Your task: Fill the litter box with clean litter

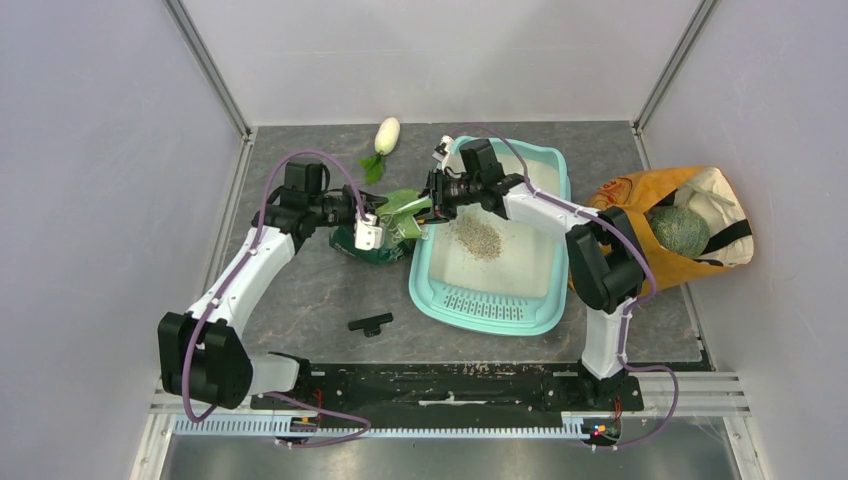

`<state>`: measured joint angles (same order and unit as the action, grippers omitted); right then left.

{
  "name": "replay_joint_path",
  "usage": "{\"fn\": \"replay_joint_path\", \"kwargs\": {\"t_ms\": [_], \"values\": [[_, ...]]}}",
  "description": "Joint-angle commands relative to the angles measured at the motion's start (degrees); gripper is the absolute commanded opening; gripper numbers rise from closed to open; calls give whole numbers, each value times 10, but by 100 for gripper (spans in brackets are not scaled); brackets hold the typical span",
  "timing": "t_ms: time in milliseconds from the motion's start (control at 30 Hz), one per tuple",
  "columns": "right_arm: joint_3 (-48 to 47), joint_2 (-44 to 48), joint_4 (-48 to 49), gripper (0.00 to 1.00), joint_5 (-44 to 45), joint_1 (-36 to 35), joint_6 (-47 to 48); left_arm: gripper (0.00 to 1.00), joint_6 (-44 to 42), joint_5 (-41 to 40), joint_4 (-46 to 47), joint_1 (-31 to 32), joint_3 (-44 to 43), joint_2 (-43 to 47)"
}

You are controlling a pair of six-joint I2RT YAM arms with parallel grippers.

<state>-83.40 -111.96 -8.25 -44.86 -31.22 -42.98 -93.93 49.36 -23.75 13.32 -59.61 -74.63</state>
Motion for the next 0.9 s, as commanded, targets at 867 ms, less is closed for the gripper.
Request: {"fn": "replay_joint_path", "kwargs": {"t_ms": [867], "values": [[273, 253, 365, 0, -107, 110, -219, 2, 67, 72, 139, 18, -51, -21]]}}
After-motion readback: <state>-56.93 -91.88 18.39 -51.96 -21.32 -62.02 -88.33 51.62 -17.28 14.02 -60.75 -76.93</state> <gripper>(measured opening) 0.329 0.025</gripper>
